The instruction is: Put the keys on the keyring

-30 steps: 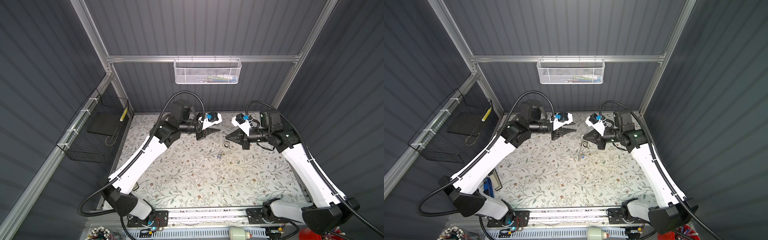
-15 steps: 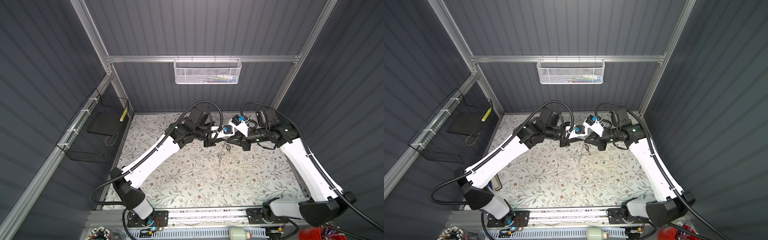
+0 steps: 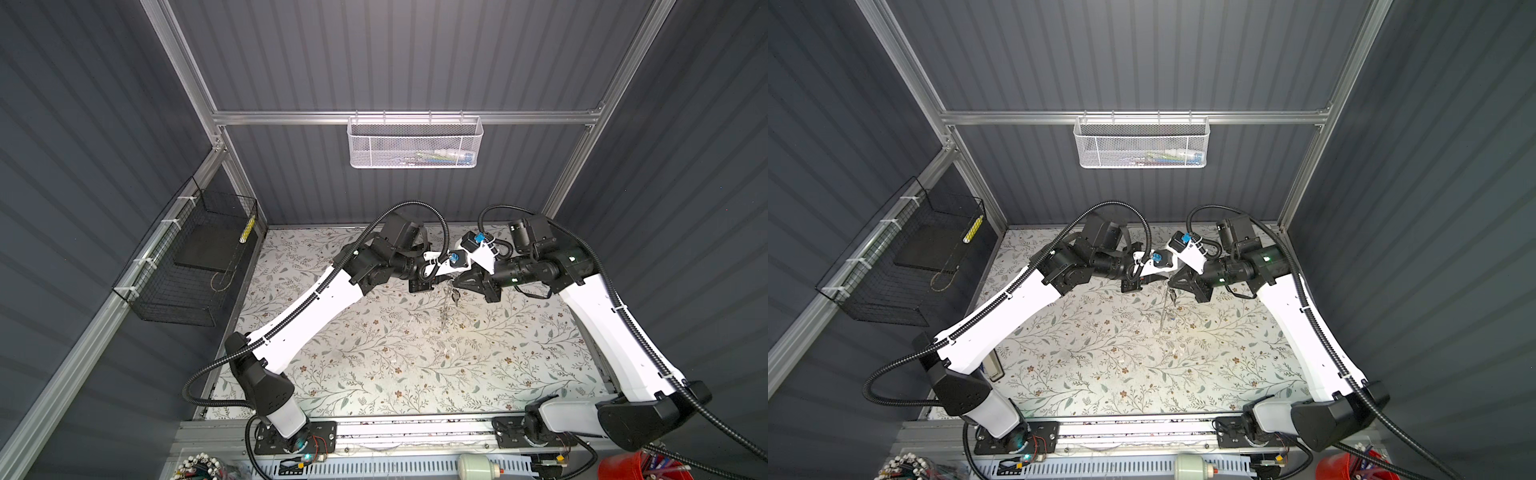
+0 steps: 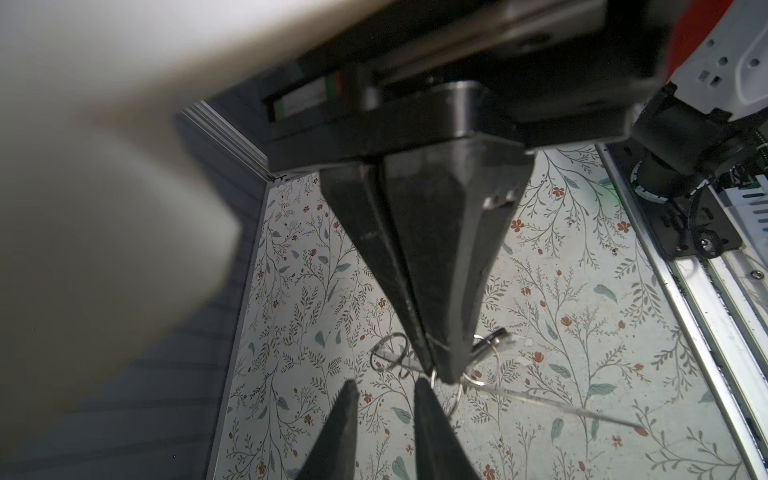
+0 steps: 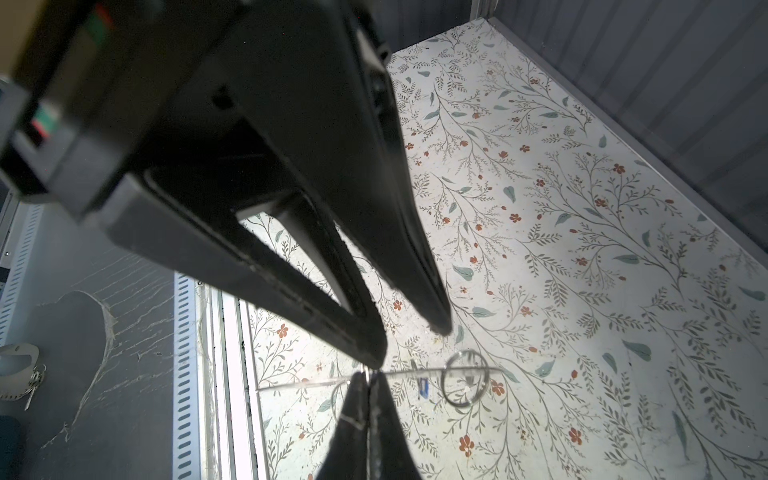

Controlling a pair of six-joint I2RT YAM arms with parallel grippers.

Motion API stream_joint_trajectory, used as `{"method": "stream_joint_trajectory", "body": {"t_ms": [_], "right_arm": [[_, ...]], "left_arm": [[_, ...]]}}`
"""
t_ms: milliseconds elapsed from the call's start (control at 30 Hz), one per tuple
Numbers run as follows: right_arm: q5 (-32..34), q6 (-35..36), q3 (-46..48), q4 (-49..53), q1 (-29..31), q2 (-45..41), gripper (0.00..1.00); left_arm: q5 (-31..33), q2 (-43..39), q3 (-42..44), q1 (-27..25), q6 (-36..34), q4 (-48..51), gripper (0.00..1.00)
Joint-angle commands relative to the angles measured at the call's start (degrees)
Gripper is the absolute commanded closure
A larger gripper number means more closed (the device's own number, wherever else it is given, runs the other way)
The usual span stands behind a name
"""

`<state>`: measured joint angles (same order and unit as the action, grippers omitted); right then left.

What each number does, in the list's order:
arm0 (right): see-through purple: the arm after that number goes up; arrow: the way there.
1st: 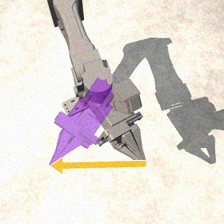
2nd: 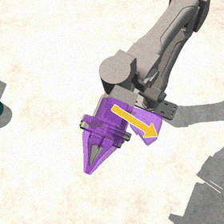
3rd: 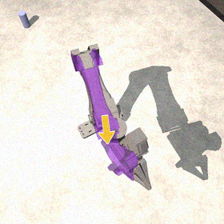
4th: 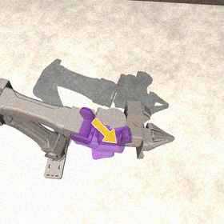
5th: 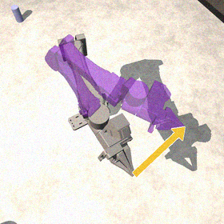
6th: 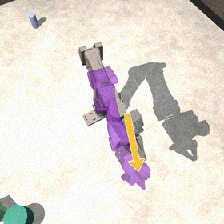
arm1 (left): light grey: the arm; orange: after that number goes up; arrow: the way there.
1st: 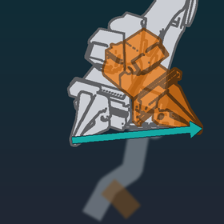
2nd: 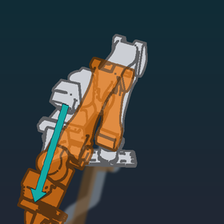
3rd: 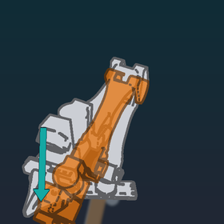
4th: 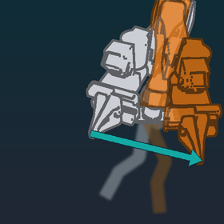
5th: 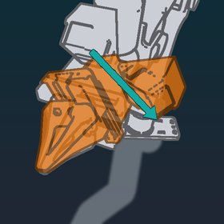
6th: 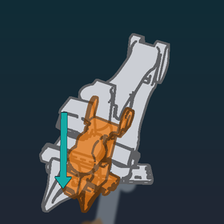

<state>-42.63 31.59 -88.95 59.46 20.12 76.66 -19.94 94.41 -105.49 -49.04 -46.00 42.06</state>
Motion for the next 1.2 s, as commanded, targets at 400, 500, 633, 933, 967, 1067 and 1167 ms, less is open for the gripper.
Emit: {"method": "stream_joint_trajectory", "body": {"t_ms": [400,500,633,933,967,1067,1167], "right_arm": [[1.25,0.49,-1.49,-0.12,0.18,0.86,1.0],[1.0,0.53,-1.49,-0.4,0.35,0.53,1.0],[0.17,0.96,-1.01,-0.88,0.74,0.1,1.0],[0.37,0.95,-0.78,-1.91,2.31,-0.02,1.0],[0.36,1.0,-0.79,-1.84,2.38,-0.1,1.0],[0.89,1.38,-0.78,-2.01,2.54,-0.2,1.0],[1.7,1.99,-0.22,-2.85,2.79,-0.95,1.0]], "left_arm": [[-2.99,-0.23,-1.99,-0.5,-1.92,4.35,0.74],[-1.85,-0.1,-1.5,-0.53,-1.92,4.44,0.74],[-0.83,0.22,-1.61,-0.53,-2.25,4.7,0.75],[-0.93,1.04,-2.68,-0.47,-2.74,6.27,0.8],[-0.88,1.02,-2.61,-0.53,-2.83,6.27,0.82],[-0.75,1.13,-2.62,-0.51,-2.87,6.61,0.84],[-0.8,1.3,-2.61,-0.53,-3.01,7.06,0.84]]}}
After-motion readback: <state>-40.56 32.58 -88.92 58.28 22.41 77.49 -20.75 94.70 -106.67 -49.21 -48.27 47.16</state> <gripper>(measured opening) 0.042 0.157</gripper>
